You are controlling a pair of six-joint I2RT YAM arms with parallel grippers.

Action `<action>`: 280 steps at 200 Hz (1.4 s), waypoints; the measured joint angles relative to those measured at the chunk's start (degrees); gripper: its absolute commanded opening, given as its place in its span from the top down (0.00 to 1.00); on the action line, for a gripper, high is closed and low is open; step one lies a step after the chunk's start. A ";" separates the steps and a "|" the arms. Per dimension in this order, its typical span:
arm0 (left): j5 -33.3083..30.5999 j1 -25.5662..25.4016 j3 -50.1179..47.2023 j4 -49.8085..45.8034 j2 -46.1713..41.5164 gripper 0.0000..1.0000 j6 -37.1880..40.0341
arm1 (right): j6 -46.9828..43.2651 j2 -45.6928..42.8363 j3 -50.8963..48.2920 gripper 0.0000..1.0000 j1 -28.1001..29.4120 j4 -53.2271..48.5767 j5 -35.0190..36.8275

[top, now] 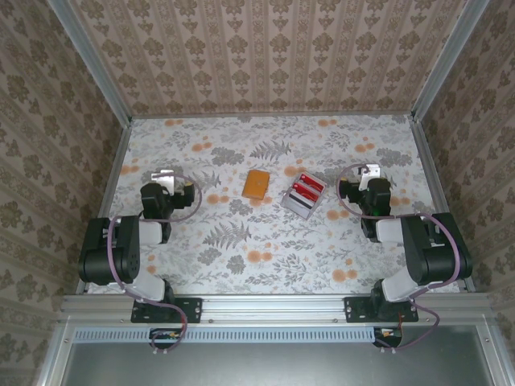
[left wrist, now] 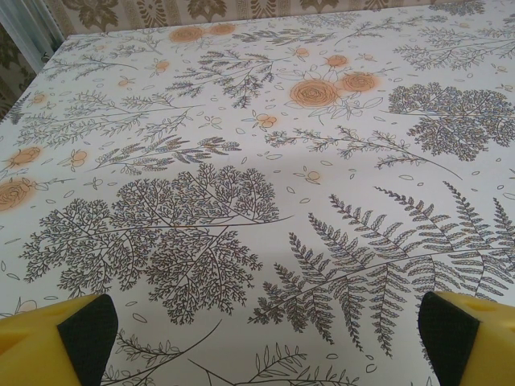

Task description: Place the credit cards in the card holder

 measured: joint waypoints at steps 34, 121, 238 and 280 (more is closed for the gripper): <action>0.00 0.00 0.00 0.00 0.00 0.00 0.00 | 0.00 0.00 0.00 0.00 0.00 0.00 0.02; -4.48 -0.48 1.46 -10.49 -7.04 0.00 -1.09 | 1.77 -9.14 1.95 0.00 0.57 -13.38 3.04; 10.08 -5.62 31.89 -65.29 -15.96 0.00 -24.30 | 14.36 -8.63 42.01 0.15 14.03 -65.42 -16.74; 17.42 -7.67 45.51 -72.61 -3.85 0.00 -24.81 | 10.75 6.05 56.85 0.37 27.23 -75.41 -18.29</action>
